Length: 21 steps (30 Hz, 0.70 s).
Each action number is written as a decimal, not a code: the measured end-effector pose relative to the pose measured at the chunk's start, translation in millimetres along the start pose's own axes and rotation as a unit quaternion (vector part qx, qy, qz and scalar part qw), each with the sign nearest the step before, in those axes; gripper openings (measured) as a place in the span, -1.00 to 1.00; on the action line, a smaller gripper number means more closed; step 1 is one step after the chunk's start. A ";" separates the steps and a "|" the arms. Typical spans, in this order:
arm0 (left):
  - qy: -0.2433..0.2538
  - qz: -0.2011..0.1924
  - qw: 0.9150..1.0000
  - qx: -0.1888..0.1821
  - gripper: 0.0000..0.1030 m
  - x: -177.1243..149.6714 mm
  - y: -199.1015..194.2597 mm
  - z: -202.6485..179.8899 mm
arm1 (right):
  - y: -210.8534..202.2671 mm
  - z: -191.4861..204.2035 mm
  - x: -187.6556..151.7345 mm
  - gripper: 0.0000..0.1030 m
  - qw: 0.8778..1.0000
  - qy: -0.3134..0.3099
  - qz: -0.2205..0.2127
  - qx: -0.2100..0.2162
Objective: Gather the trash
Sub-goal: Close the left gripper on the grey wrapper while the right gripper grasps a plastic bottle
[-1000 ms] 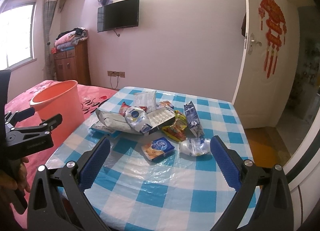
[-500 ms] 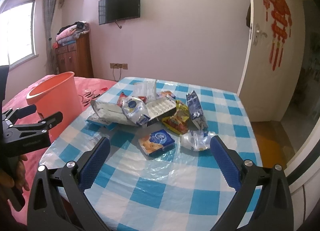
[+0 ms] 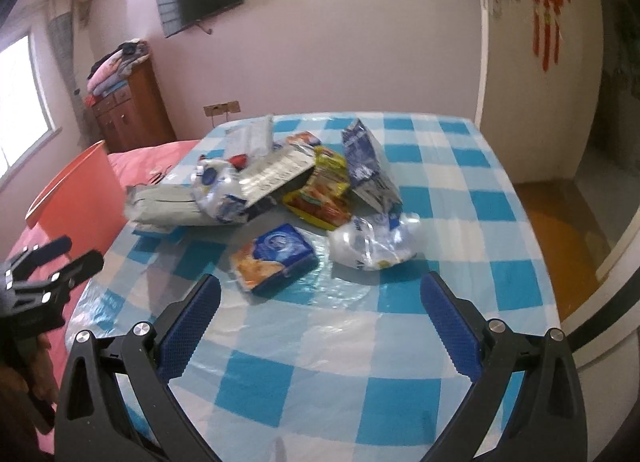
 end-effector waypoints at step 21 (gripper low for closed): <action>0.072 0.037 0.993 -0.083 0.92 78.3 73.5 -13.3 | 57.2 -73.8 -1.4 0.92 0.990 0.124 0.056 0.045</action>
Point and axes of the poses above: each gripper's, at about its wrist camera, not at the fingertips, and y roughly the way its jaws point, z to its left, x to its top, the point moved 4 cm from there along y, roughly the way its jaws point, and after that the axes turned 9 degrees about -y, right-handed, at the moved point
